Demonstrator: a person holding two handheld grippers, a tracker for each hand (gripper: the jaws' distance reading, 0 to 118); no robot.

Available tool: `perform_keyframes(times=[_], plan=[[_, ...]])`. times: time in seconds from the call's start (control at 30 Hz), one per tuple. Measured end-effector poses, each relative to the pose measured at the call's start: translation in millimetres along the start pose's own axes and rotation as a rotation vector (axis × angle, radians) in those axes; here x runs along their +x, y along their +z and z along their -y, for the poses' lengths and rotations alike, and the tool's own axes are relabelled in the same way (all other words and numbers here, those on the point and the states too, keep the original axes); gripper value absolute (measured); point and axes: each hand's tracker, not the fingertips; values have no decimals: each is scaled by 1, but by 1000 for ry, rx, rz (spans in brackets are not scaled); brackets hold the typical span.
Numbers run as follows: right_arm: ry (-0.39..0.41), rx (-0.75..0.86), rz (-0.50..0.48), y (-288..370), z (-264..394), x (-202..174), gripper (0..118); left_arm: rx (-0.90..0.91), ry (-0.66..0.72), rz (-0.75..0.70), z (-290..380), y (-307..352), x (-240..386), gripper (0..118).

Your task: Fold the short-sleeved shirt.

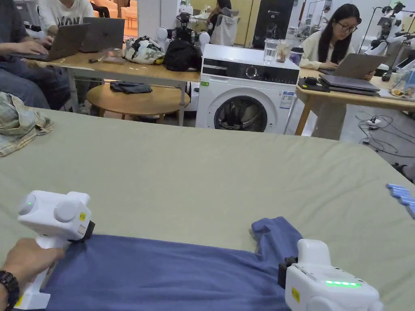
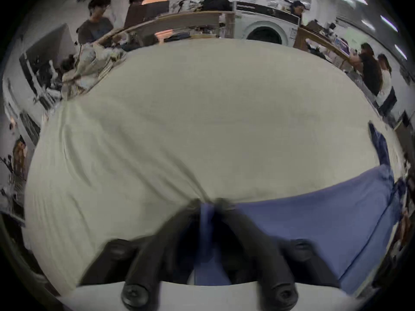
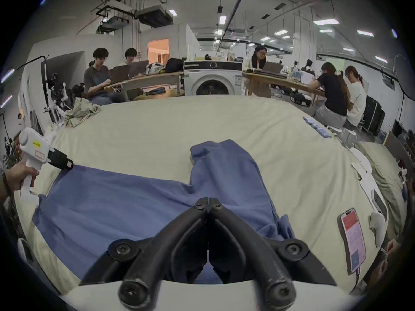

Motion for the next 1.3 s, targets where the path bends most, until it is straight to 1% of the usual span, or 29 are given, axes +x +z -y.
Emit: perform_keyframes(times=[0.03, 0.1, 0.17, 0.2, 0.23, 0.3, 0.33, 0.37, 0.4, 0.43, 0.47, 0.5, 0.53, 0.57, 0.6, 0.63, 0.7, 0.73, 0.77, 0.8, 0.87, 0.9, 0.97, 1.0, 1.03, 1.07, 1.13, 1.27, 1.3], plan=[[-3, -9, 3, -5, -4, 2, 0, -6, -12, -23, 2, 1, 4, 0], [-8, -38, 12, -13, -13, 5, 0, 20, -6, -15, 6, 8, 3, 0], [-14, -75, 7, -27, -28, 13, 0, 59, 55, 19, 9, 19, -7, 0], [-18, -86, 16, -34, -37, 18, 0, 76, 67, 50, 12, 26, -10, 0], [-23, -106, 17, -44, -46, 25, 0, 99, 72, 48, 16, 33, -10, 0], [-19, -142, 56, -66, -63, 34, 0, 111, 60, 44, 21, 42, -15, 0], [-10, -186, 56, -79, -72, 39, 0, 120, 69, 48, 24, 47, -17, 0], [-7, -209, 65, -90, -79, 44, 8, 127, 71, 55, 27, 51, -19, 0], [-8, -239, 64, -102, -85, 49, 25, 138, 81, 58, 28, 49, -24, 0], [-9, -265, 55, -113, -90, 54, 49, 140, 90, 62, 30, 51, -26, 0], [-2, -271, 60, -125, -93, 58, 57, 158, 99, 77, 34, 55, -28, 0], [3, -307, 55, -134, -95, 62, 59, 166, 103, 74, 36, 57, -29, 0], [24, -332, 81, -146, -95, 65, 59, 163, 98, 72, 39, 59, -27, 0], [26, -349, 91, -155, -94, 67, 59, 166, 98, 71, 41, 59, -26, 0], [19, -383, 75, -166, -93, 72, 59, 171, 98, 75, 43, 60, -27, 0], [4, -419, 67, -175, -89, 77, 59, 169, 94, 74, 45, 61, -27, 0], [-61, -465, 33, -186, -82, 85, 59, 165, 104, 72, 48, 61, -26, 0], [-77, -422, 34, -181, -83, 86, 58, 166, 109, 74, 49, 60, -27, 0], [-61, -420, 41, -176, -83, 82, 54, 165, 111, 72, 49, 60, -27, 0], [-43, -415, 39, -174, -83, 80, 47, 161, 111, 68, 49, 60, -25, 0], [15, -394, 41, -170, -79, 75, 4, 161, 104, 63, 48, 60, -25, 0], [34, -391, 43, -161, -79, 66, 0, 162, 105, 61, 47, 59, -25, 0], [48, -371, 34, -149, -77, 66, 0, 166, 112, 64, 47, 61, -24, 0], [41, -349, 39, -139, -76, 68, 0, 169, 121, 65, 47, 64, -25, 0], [15, -330, 36, -135, -78, 72, 0, 171, 127, 71, 47, 67, -27, 0], [-6, -303, 12, -124, -80, 74, 0, 179, 135, 77, 49, 72, -26, 0], [-19, -257, 1, -93, -81, 78, 0, 197, 133, 85, 52, 83, -27, 0], [-11, -189, -12, -36, -79, 83, 0, 235, 130, 100, 63, 109, -28, 0], [-19, -177, -13, -23, -77, 83, 0, 239, 129, 105, 67, 116, -28, 0]])
